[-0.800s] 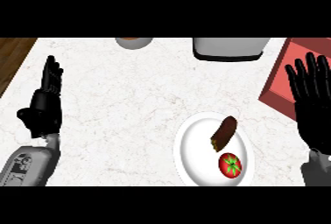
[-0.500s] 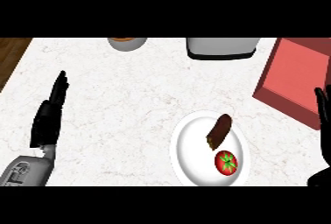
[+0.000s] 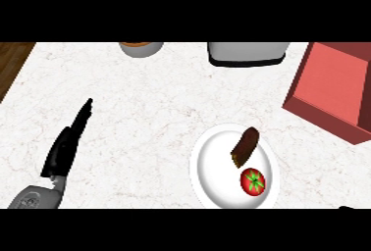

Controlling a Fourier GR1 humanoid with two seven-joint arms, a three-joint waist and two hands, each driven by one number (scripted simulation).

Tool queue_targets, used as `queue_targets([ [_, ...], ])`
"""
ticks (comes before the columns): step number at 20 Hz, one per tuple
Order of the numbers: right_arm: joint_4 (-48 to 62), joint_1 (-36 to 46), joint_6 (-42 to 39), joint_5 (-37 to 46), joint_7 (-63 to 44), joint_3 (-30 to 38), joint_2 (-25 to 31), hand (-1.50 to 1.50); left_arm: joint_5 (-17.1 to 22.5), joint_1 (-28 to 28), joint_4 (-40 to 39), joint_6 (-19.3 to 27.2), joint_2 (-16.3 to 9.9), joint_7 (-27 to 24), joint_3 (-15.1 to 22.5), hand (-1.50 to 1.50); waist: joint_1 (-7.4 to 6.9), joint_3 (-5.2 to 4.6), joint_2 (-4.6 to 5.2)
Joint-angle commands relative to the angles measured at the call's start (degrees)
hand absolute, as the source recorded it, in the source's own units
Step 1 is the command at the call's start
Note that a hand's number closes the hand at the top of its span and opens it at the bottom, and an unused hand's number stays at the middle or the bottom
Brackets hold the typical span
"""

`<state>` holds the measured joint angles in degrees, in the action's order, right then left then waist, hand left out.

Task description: Pick the tomato from the plate and place it in the cardboard box

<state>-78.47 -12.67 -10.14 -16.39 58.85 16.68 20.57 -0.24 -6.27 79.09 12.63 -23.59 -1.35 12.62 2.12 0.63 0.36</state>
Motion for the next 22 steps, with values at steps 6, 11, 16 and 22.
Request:
queue_targets([
  [6,-1.10,-13.81,8.03,22.15,18.73,-1.14,3.23,-1.50,0.67,-1.37,-2.14,-3.87,-1.48,-0.42,-0.71,0.00,-0.44,-0.60,-0.48],
  [11,-13.99,-21.61,10.46,27.80,10.87,-3.73,1.83,-1.50,-1.29,-0.97,-4.23,-3.20,0.66,-1.54,0.11,0.00,-1.01,-0.71,-0.44],
  [16,-20.35,-27.58,13.50,35.55,4.98,-4.16,0.25,-1.50,0.12,-1.17,-3.76,-6.32,-1.09,-2.59,-2.67,0.00,-1.55,-0.69,-0.40],
  [22,-30.07,-31.53,17.28,45.24,-7.46,-7.79,-6.64,-1.50,-2.58,0.54,-0.29,-5.07,1.30,0.15,-1.33,0.00,-1.97,-0.66,-0.42],
])
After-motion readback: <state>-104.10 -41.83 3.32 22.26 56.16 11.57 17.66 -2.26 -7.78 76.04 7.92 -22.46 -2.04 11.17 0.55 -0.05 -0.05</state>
